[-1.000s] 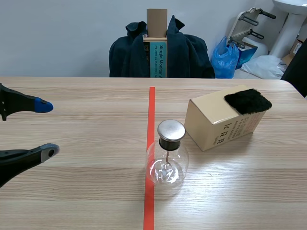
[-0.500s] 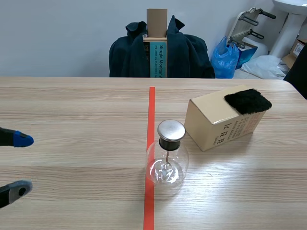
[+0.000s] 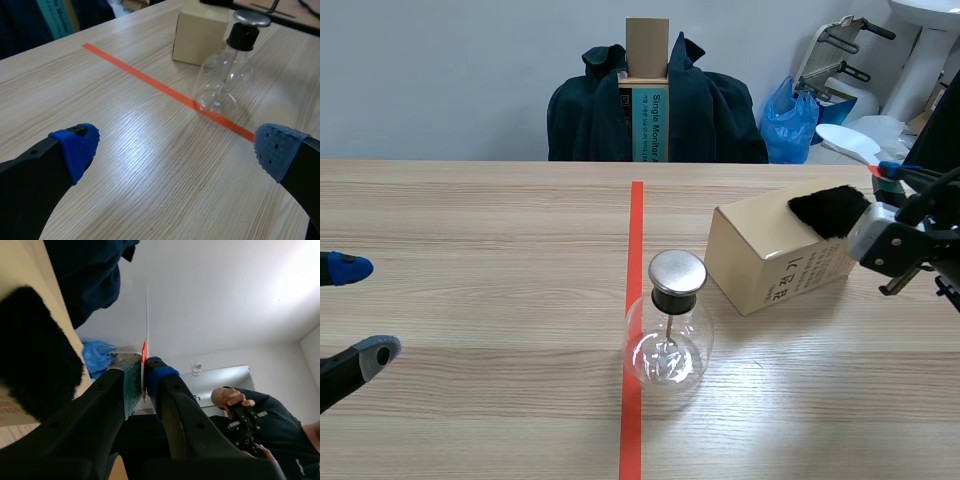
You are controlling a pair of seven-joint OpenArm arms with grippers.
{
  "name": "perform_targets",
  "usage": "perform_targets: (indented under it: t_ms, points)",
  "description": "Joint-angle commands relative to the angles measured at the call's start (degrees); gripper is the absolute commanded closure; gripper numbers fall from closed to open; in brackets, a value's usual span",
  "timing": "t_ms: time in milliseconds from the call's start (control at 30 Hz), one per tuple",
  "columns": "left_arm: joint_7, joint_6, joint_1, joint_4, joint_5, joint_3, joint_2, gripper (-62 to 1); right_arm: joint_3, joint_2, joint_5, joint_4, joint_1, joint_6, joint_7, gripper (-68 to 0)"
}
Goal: Do the electroscope experiment.
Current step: 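Rub the plate on the fur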
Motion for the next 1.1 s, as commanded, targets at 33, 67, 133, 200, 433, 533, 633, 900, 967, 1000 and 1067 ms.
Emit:
perform_targets:
  t_ms: [33,67,133,200,433,533,633,900,967,1000,1067]
  points:
    - [0.24,0.00,1.44,0.83,1.42,-2.82,2.43,-62.3,-0.17,0.79,-0.44,-0.15,1.11,-0.85,-0.26,-0.7]
    - [0.94,0.20,2.25,1.29,1.86,-3.91,3.19,-62.3,-0.59,0.74,-0.50,-0.74,1.16,-0.83,-0.22,-0.7]
    - [2.10,0.83,3.96,2.45,2.89,-5.84,4.57,-62.3,-1.36,0.76,-0.92,-1.64,1.16,-0.83,-0.22,-0.7]
    - [2.75,0.85,5.38,3.50,3.80,-7.52,5.75,-62.3,-1.70,0.76,-1.86,-2.51,1.14,-0.81,-0.35,-0.7]
    - [3.08,0.96,10.21,6.91,3.91,-13.55,7.58,-62.3,-2.01,0.81,-3.02,-5.27,1.14,-0.76,-0.57,-0.7]
    - [3.21,0.79,12.41,7.93,4.39,-16.39,8.28,-62.3,-2.01,0.81,-3.28,-6.05,1.09,-0.79,-1.44,-0.7]
    - [2.97,0.76,14.21,8.04,4.59,-18.97,9.73,-62.3,-2.01,0.81,-3.45,-6.60,0.96,-0.79,-2.43,-0.7]
    - [1.20,0.28,16.46,8.04,11.72,-22.45,13.77,-62.3,-2.01,0.83,-4.35,-8.79,0.92,-0.59,-3.67,-0.7]
    - [0.55,0.13,17.46,8.04,11.89,-23.06,14.27,-62.3,-2.01,0.83,-5.07,-9.55,0.81,-0.59,-3.65,-0.7]
    - [-0.07,0.07,17.99,8.04,12.09,-23.50,14.56,-62.3,-2.01,0.83,-5.27,-9.90,0.81,-0.57,-3.63,-0.7]
    - [-2.03,-1.07,18.62,8.04,13.09,-24.26,14.80,-62.3,-2.01,0.83,-5.42,-10.34,0.81,-0.57,-3.63,-0.7]
